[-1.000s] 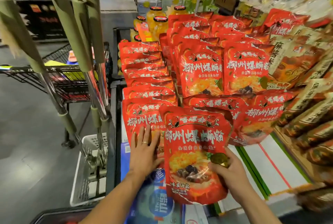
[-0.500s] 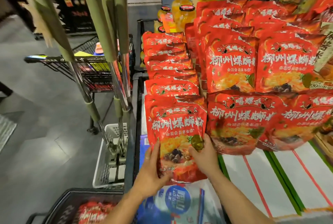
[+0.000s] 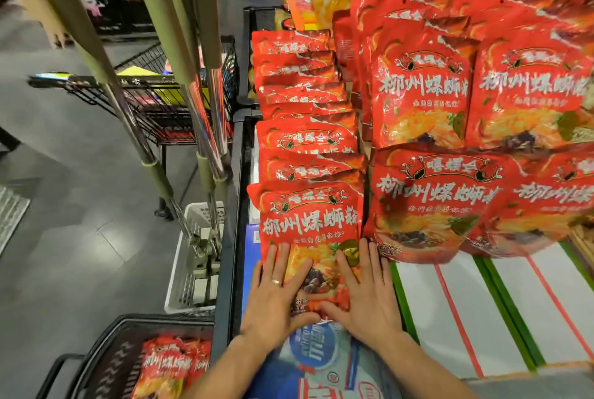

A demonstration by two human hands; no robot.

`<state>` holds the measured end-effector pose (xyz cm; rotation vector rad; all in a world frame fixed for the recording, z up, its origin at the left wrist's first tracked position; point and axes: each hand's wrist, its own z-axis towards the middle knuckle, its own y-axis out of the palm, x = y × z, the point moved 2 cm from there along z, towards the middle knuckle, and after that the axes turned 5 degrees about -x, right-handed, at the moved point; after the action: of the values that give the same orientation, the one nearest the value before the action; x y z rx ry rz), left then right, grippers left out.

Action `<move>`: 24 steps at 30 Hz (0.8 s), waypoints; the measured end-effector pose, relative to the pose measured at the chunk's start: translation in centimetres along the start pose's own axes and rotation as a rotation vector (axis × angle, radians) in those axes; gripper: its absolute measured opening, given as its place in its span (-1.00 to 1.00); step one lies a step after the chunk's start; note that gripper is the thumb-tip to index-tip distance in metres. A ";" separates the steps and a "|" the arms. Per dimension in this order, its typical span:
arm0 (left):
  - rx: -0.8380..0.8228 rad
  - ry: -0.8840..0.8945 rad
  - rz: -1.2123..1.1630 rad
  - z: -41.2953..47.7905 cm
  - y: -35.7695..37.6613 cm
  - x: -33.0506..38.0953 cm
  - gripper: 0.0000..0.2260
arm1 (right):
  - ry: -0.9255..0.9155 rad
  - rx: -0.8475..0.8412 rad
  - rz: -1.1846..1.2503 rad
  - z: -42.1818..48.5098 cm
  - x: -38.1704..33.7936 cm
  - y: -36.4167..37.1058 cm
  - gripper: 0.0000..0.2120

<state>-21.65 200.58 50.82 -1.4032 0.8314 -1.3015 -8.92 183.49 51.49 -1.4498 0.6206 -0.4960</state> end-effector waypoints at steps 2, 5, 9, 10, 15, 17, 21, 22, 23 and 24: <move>0.018 0.007 0.031 1.1 0.4 -0.6 -0.11 | 0.002 0.002 -0.022 0.7 0.3 0.6 -0.06; 0.041 -0.005 0.060 2.3 0.4 -1.6 -0.16 | 0.047 -0.002 -0.042 2.0 -0.1 0.9 -0.06; 0.053 -0.012 0.084 3.0 1.1 -2.1 -0.09 | 0.050 0.005 -0.028 2.7 -0.3 1.8 -0.09; 0.058 -0.018 0.089 2.9 1.3 -2.0 -0.05 | 0.044 0.006 -0.036 2.7 -0.2 1.9 -0.10; 0.041 -0.041 0.093 2.8 0.8 -1.5 0.03 | 0.070 0.001 -0.035 2.6 -0.6 1.1 -0.12; 0.031 -0.049 0.099 2.4 0.2 -0.9 0.05 | 0.100 0.001 -0.024 2.1 -1.0 0.3 -0.12; 0.015 -0.155 0.093 0.8 -1.4 0.8 -0.02 | 0.121 0.007 -0.003 0.4 -1.7 -1.9 -0.21; 0.005 -0.187 0.081 0.3 -1.9 1.2 -0.05 | 0.124 0.005 0.002 0.0 -1.8 -2.5 -0.23; -0.006 -0.209 0.063 -0.2 -2.2 1.6 -0.07 | 0.126 0.005 0.005 -0.4 -1.8 -3.1 -0.23; -0.013 -0.229 0.045 -0.7 -2.5 1.9 -0.08 | 0.125 0.008 0.010 -0.7 -1.8 -3.6 -0.24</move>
<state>-22.37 199.28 53.70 -1.5027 0.7133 -1.0785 -10.48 183.88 55.24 -1.4153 0.7243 -0.5839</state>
